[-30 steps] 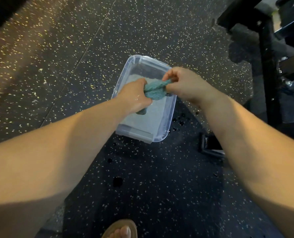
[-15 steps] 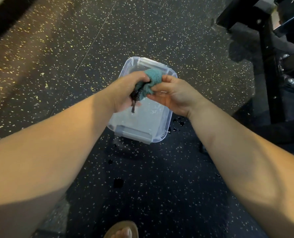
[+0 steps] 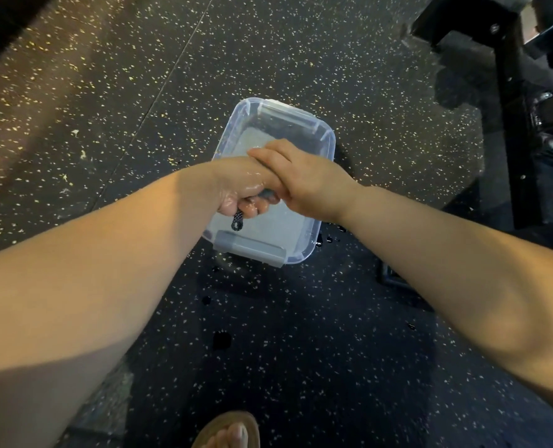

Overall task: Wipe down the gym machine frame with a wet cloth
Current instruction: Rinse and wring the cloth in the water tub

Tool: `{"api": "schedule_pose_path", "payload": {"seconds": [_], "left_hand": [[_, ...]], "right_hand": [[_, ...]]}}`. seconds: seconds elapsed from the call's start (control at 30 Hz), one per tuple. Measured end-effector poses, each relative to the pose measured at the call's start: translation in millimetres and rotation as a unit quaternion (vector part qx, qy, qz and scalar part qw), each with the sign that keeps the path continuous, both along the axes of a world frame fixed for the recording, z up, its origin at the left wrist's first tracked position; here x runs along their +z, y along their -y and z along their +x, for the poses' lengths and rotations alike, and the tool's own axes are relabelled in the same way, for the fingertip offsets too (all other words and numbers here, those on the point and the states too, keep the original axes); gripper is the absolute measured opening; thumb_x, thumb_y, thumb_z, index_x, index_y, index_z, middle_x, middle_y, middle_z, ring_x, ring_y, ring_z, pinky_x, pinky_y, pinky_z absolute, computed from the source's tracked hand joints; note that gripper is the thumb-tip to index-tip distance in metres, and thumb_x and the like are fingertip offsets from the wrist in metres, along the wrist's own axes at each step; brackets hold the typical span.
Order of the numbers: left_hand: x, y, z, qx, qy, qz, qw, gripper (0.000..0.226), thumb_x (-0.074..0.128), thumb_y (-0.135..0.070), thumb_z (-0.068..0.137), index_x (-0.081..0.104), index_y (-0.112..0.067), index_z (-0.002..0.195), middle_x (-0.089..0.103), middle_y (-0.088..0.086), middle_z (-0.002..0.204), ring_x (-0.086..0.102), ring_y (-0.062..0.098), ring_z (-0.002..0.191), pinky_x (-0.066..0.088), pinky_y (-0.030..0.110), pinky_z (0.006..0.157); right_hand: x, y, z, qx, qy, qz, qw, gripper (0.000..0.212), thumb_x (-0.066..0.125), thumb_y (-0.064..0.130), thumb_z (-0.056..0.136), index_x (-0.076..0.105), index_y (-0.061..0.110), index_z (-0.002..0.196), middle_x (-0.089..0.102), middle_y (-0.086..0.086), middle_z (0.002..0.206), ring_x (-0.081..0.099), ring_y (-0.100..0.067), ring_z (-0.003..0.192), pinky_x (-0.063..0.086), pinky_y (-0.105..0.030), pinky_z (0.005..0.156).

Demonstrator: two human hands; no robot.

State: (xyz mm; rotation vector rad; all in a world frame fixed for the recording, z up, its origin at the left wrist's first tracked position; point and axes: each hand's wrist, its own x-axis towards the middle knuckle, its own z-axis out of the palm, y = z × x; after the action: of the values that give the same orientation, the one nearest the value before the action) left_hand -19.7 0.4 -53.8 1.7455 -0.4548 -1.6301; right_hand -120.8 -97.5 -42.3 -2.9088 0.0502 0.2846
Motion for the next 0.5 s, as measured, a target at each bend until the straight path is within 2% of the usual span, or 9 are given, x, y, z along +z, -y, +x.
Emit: {"api": "schedule_pose_path", "payload": {"seconds": [0.07, 0.13, 0.23, 0.3, 0.37, 0.43, 0.5], "left_hand": [[-0.6, 2.3, -1.2, -0.06, 0.047, 0.016, 0.997, 0.022, 0.054, -0.007, 0.086, 0.046, -0.014, 0.067, 0.037, -0.001, 0.054, 0.028, 0.007, 0.041, 0.016, 0.016, 0.038], [-1.3, 2.6, -2.6, -0.094, 0.114, 0.042, 0.988, 0.029, 0.058, -0.012, 0.081, 0.043, -0.018, 0.057, 0.038, -0.001, 0.054, 0.029, 0.011, 0.045, 0.016, 0.021, 0.048], [-3.5, 6.3, -10.1, -0.081, 0.179, 0.045, 0.979, 0.027, 0.054, -0.004, 0.079, 0.041, -0.014, 0.057, 0.04, 0.005, 0.058, 0.032, 0.017, 0.05, 0.024, 0.023, 0.049], [-1.1, 8.4, -18.6, -0.143, 0.302, 0.065, 0.94, 0.022, 0.052, -0.006, 0.086, 0.046, -0.01, 0.066, 0.044, 0.008, 0.062, 0.04, 0.021, 0.053, 0.03, 0.024, 0.049], [0.7, 9.7, -22.2, -0.217, 0.444, 0.056, 0.867, 0.012, 0.051, -0.011, 0.092, 0.059, -0.003, 0.086, 0.057, 0.01, 0.079, 0.058, 0.029, 0.075, 0.037, 0.028, 0.059], [-5.0, 9.9, -22.9, -0.246, 0.505, 0.047, 0.826, 0.019, 0.047, -0.009, 0.092, 0.06, -0.002, 0.104, 0.064, 0.013, 0.102, 0.06, 0.031, 0.096, 0.038, 0.028, 0.068], [-9.5, 7.8, -22.8, -0.246, 0.527, 0.052, 0.812, 0.026, 0.043, -0.007, 0.091, 0.06, -0.004, 0.11, 0.064, 0.013, 0.109, 0.059, 0.03, 0.095, 0.038, 0.029, 0.07]], "right_hand": [[0.0, -0.2, 3.2, 0.0, -0.01, -0.086, 0.996, 0.056, 0.054, 0.012, 0.091, 0.033, 0.011, 0.143, 0.044, -0.013, 0.131, 0.055, -0.033, 0.104, 0.033, -0.034, 0.063], [3.9, -3.0, 7.9, -0.013, -0.04, -0.141, 0.989, 0.041, 0.047, 0.015, 0.094, 0.038, 0.009, 0.134, 0.048, -0.013, 0.125, 0.057, -0.033, 0.098, 0.032, -0.034, 0.063], [4.8, -7.9, 15.7, -0.049, -0.069, -0.134, 0.987, 0.03, 0.045, 0.013, 0.094, 0.043, 0.006, 0.123, 0.057, -0.011, 0.114, 0.058, -0.032, 0.095, 0.034, -0.035, 0.064], [3.1, -10.9, 18.7, -0.078, -0.098, -0.13, 0.984, 0.03, 0.051, 0.014, 0.091, 0.048, 0.007, 0.121, 0.061, -0.008, 0.109, 0.059, -0.031, 0.093, 0.035, -0.034, 0.064], [2.0, -14.1, 20.0, -0.107, -0.128, -0.112, 0.98, 0.029, 0.055, 0.02, 0.09, 0.055, 0.01, 0.117, 0.062, -0.006, 0.106, 0.056, -0.026, 0.087, 0.036, -0.032, 0.064], [0.5, -16.8, 20.0, -0.131, -0.152, -0.092, 0.975, 0.027, 0.055, 0.022, 0.09, 0.058, 0.012, 0.114, 0.062, -0.005, 0.102, 0.051, -0.023, 0.082, 0.037, -0.031, 0.064], [-1.3, -18.3, 20.2, -0.161, -0.176, -0.057, 0.97, 0.023, 0.051, 0.017, 0.089, 0.059, 0.013, 0.11, 0.058, -0.002, 0.089, 0.05, -0.022, 0.079, 0.037, -0.03, 0.063]]}}
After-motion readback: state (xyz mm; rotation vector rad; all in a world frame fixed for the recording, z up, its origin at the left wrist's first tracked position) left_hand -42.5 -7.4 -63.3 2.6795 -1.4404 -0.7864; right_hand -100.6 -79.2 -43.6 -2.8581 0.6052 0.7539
